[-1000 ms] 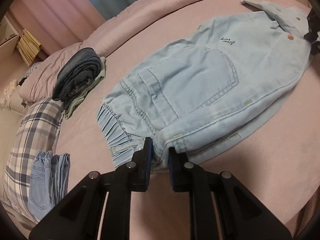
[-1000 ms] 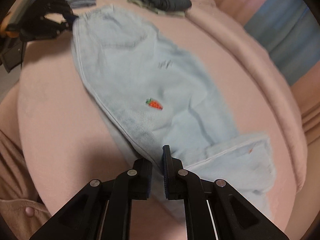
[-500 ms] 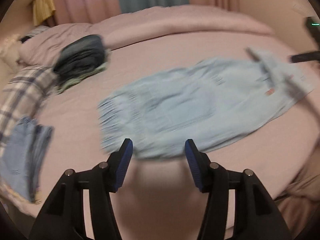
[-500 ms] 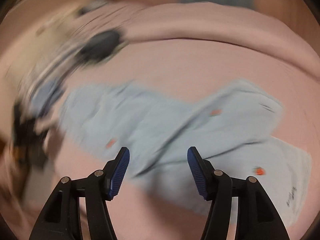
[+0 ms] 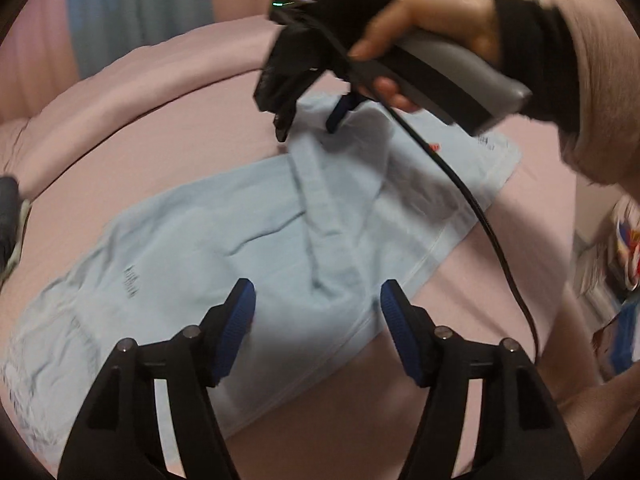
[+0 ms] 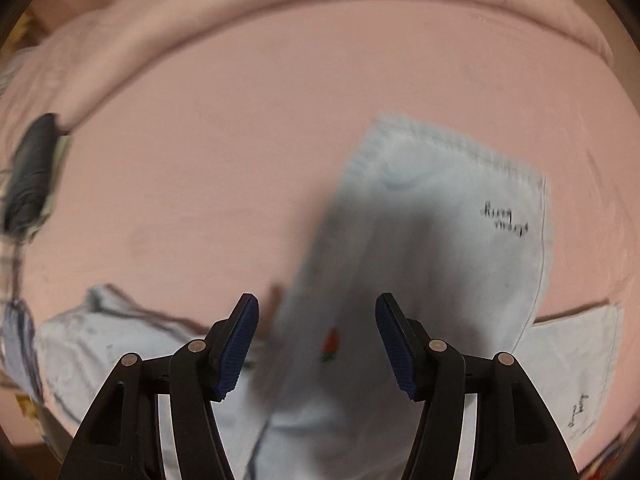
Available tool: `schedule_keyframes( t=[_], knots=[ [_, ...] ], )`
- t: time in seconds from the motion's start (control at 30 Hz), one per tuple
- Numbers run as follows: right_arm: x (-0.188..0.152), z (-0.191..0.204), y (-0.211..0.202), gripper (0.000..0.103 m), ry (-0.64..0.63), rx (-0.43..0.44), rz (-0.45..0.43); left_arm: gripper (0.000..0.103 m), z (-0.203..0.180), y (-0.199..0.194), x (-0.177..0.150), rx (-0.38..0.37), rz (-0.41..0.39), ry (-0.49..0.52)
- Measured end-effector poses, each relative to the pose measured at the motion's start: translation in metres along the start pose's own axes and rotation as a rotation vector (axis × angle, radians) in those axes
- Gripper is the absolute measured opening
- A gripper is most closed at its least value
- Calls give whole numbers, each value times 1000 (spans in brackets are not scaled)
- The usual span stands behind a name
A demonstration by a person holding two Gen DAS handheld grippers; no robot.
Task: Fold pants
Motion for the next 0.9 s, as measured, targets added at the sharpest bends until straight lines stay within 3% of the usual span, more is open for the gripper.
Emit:
schedule_keyframes(
  t=[0.07, 0.1, 0.13, 0.3, 0.4, 0.47, 0.5, 0.63, 0.67, 0.83, 0.9],
  knots=[
    [0, -8, -4, 11, 17, 47, -20, 61, -6, 11, 1, 32, 11, 33],
    [1, -13, -14, 9, 34, 83, -49, 42, -6, 15, 2, 31, 24, 30],
    [2, -15, -26, 6, 32, 114, -89, 15, -4, 19, 2, 11, 42, 12],
    [-14, -35, -148, 6, 31, 369, -415, 11, 9, 9, 12, 3, -6, -38],
    [-61, -66, -203, 6, 47, 356, -594, 11, 6, -2, 18, -3, -55, -36],
    [-87, -92, -211, 6, 94, 365, -654, 12, 5, -6, 18, -10, -65, -14],
    [-99, -101, -204, 6, 137, 361, -651, 12, 4, -5, 15, -14, -52, -6],
    [-140, -162, -130, 6, 350, 256, -486, 15, 4, 17, -1, -30, 43, 0],
    [-152, -173, -113, 6, 408, 263, -449, 15, 1, 23, -4, -33, 63, 1],
    [-175, -176, -92, 7, 494, 327, -476, 15, 0, 30, -3, -19, 81, 17],
    [-173, -184, -96, 20, 507, 332, -489, 15, 0, 31, 1, -13, 87, 20]
  ],
)
Point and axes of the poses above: each gripper's, at about its wrist camera, not at the fingertips, and y roughly the way its jaws point, z to its left, x to its top, the point moved 1 cm from there along y, roughly the way its jaws point, and after that the axes turned 9 degrees about -z, right-handed, at the moved point
